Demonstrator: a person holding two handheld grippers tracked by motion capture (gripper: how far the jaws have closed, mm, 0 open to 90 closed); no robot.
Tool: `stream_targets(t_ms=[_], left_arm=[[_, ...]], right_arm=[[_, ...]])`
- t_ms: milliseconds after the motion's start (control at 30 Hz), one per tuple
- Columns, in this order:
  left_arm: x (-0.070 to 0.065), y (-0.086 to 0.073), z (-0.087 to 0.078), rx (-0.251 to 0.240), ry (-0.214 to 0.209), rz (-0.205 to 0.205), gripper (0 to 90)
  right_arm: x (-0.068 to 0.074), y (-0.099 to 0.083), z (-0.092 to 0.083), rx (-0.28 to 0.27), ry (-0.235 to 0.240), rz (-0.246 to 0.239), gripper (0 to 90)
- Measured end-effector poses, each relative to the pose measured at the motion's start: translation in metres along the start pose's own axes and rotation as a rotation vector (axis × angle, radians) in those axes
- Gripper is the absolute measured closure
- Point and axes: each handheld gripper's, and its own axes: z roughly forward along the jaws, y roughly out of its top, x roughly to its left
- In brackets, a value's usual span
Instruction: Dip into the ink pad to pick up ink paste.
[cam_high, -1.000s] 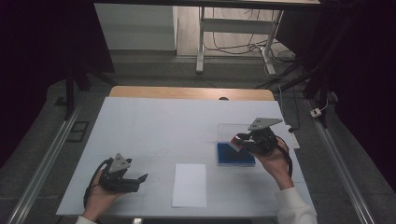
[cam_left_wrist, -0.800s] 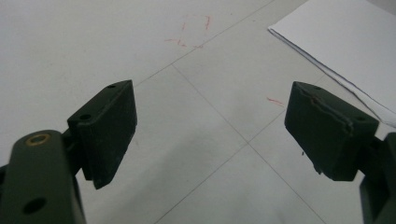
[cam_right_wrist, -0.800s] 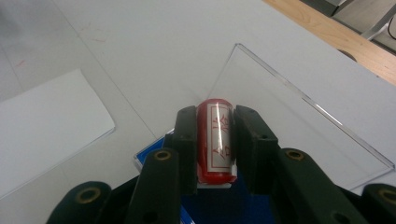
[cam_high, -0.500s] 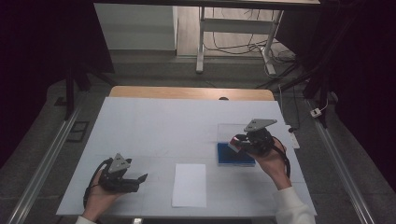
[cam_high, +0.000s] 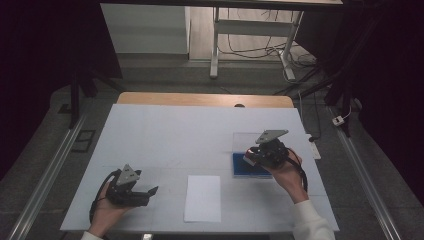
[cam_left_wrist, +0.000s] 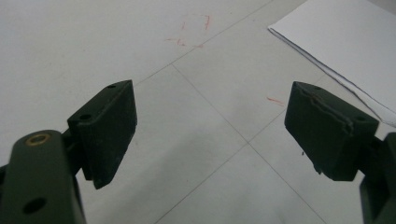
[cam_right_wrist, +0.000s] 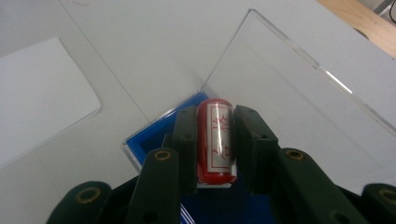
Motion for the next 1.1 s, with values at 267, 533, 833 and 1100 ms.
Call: stream_targets(t_ms=[267,533,833,1100], left_arm=[[0.0,0.0,0.0,0.004,0.0,0.004,17.2],[0.001,-0.001,0.001,0.005,-0.001,0.003,17.3],[0.001,-0.001,0.0,0.005,0.001,0.003,17.3],[0.001,-0.001,0.0,0.005,0.0,0.005,17.3]], right_arm=[[0.0,-0.005,0.01,0.051,-0.011,0.0,70.0],[0.0,-0.007,0.016,0.069,-0.009,-0.004,70.0],[0.0,-0.008,0.018,0.076,-0.008,-0.005,70.0],[0.0,-0.009,0.02,0.088,-0.018,-0.006,70.0]])
